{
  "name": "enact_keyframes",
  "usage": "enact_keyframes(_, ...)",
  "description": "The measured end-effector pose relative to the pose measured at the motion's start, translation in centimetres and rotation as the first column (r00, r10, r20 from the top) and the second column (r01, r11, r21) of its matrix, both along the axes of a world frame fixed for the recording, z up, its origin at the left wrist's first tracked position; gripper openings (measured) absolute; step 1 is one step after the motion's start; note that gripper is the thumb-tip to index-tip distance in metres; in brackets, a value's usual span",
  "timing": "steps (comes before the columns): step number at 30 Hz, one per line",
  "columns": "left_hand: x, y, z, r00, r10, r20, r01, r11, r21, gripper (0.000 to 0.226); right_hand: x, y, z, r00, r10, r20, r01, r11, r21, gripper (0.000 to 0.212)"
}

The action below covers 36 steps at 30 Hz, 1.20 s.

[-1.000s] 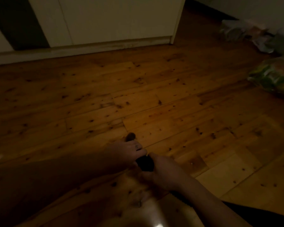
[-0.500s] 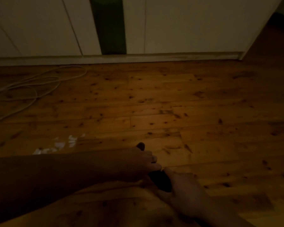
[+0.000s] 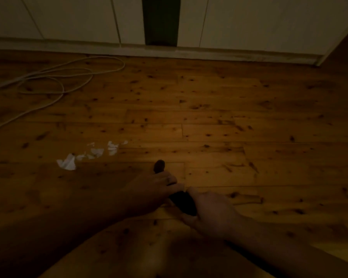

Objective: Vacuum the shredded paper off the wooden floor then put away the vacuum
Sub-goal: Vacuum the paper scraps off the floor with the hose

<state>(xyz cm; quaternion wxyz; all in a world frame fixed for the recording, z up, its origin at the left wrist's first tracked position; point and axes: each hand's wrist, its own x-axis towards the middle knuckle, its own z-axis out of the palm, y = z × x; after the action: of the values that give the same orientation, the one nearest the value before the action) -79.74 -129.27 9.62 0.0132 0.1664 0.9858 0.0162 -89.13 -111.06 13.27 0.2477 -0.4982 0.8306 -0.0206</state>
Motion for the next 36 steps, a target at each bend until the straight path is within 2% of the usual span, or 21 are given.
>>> enact_keyframes(2, 1.2, 0.0, -0.4, 1.0, 0.027, -0.005, -0.027, 0.999, 0.033, 0.067, 0.8, -0.4, -0.4, 0.999, 0.032, -0.02, -0.032, 0.999, 0.006, 0.054)
enact_keyframes(4, 2.6, -0.7, -0.7, 0.997, 0.072, -0.017, -0.072, 0.997, 0.002, 0.065, 1.8, -1.3, -0.4, 0.997, 0.067, -0.032, -0.066, 0.998, 0.02, 0.055)
enact_keyframes(8, 4.4, -1.6, 0.1, 0.971, 0.198, 0.137, -0.211, 0.974, 0.083, 0.044, 2.5, -3.5, 0.1, 0.991, 0.136, 0.02, -0.136, 0.989, 0.05, 0.053)
enact_keyframes(12, 5.5, -2.6, 1.5, 0.953, 0.301, 0.037, -0.302, 0.935, 0.187, 0.04, 2.3, -5.7, 1.3, 0.977, 0.215, -0.004, -0.215, 0.977, 0.013, 0.049)
enact_keyframes(14, 6.7, -3.6, 1.6, 0.952, 0.305, 0.027, -0.302, 0.923, 0.24, 0.043, 2.8, -6.7, 1.7, 0.971, 0.236, -0.032, -0.237, 0.971, -0.025, 0.052)
enact_keyframes(17, 8.5, -4.6, 0.6, 0.94, 0.34, -0.004, -0.326, 0.904, 0.276, 0.058, 4.2, -8.2, 1.6, 0.964, 0.26, -0.054, -0.262, 0.964, -0.04, 0.054)
enact_keyframes(20, 10.4, -6.0, -1.0, 0.931, 0.364, 0.031, -0.354, 0.878, 0.323, 0.067, 5.9, -10.0, 0.8, 0.965, 0.259, -0.04, -0.26, 0.965, -0.038, 0.057)
enact_keyframes(24, 12.6, -7.6, -1.6, 0.921, 0.388, 0.009, -0.373, 0.879, 0.297, 0.08, 8.3, -11.7, -0.9, 0.971, 0.237, 0.014, -0.236, 0.97, -0.052, 0.057)
enact_keyframes(27, 13.5, -7.6, -1.7, 0.918, 0.396, -0.002, -0.387, 0.897, 0.214, 0.081, 9.4, -11.7, -2.3, 0.973, 0.231, 0.002, -0.23, 0.97, -0.074, 0.059)
enact_keyframes(32, 14.8, -7.0, -2.3, 0.876, 0.46, 0.144, -0.48, 0.861, 0.168, 0.087, 10.6, -11.3, -3.0, 0.963, 0.268, 0.04, -0.267, 0.963, -0.026, 0.059)
enact_keyframes(36, 15.1, -6.3, -1.7, 0.819, 0.508, 0.267, -0.564, 0.799, 0.209, 0.064, 11.5, -11.6, -3.2, 0.947, 0.318, 0.052, -0.318, 0.948, -0.015, 0.056)
